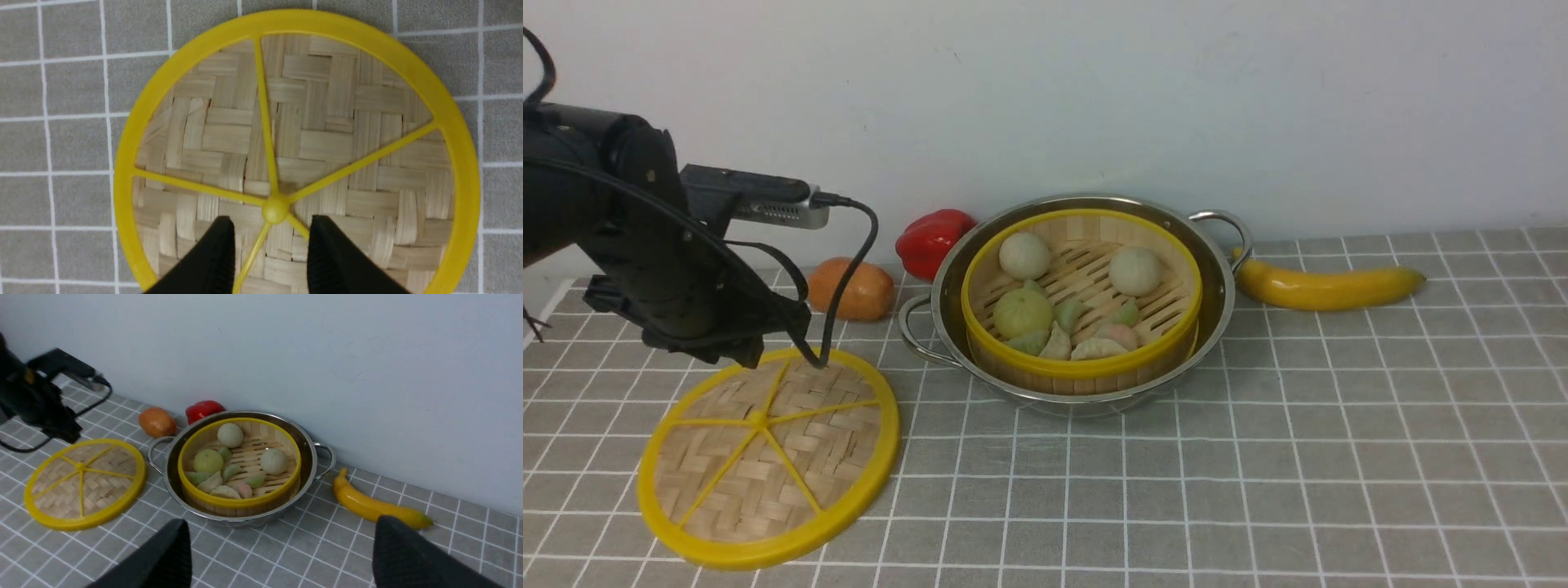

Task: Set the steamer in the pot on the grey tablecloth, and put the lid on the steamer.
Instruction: 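Grasp the bamboo steamer lid lying on the table by its centre knob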

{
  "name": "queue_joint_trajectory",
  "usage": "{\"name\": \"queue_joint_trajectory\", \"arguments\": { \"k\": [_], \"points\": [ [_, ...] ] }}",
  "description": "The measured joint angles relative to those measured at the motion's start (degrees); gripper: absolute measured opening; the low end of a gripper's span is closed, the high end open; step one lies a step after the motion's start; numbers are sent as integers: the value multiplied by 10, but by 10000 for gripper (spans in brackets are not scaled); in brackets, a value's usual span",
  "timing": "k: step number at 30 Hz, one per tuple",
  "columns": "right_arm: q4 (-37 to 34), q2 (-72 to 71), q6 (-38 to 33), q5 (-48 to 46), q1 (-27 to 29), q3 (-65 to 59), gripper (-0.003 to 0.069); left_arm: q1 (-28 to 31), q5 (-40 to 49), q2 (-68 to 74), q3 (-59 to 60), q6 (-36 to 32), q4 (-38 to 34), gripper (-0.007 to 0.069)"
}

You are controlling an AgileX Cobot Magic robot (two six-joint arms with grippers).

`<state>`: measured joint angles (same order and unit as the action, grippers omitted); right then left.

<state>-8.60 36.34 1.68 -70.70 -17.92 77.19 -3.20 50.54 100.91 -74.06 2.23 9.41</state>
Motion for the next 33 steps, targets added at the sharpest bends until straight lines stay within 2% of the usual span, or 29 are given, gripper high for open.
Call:
{"name": "queue_joint_trajectory", "arguments": {
  "k": [8, 16, 25, 28, 31, 33],
  "points": [
    [-17, -118, 52, -1, 0, -22, 571, 37, 4, 56, 0, 6, -41, 243],
    [-17, -114, 60, -1, 0, -24, 571, 47, 5, 74, -1, -16, -85, 243],
    [-17, -104, 60, -1, 0, -25, 571, 47, -3, 102, -1, -18, -91, 242],
    [-17, -104, 61, -1, 0, -25, 571, 47, -11, 102, -1, -18, -91, 208],
    [-17, -104, 62, -1, 0, -25, 571, 47, -11, 102, -1, -18, -89, 117],
    [-17, -104, 62, -1, 0, -25, 571, 47, -6, 102, -2, -18, -86, 116]
  ]
}}
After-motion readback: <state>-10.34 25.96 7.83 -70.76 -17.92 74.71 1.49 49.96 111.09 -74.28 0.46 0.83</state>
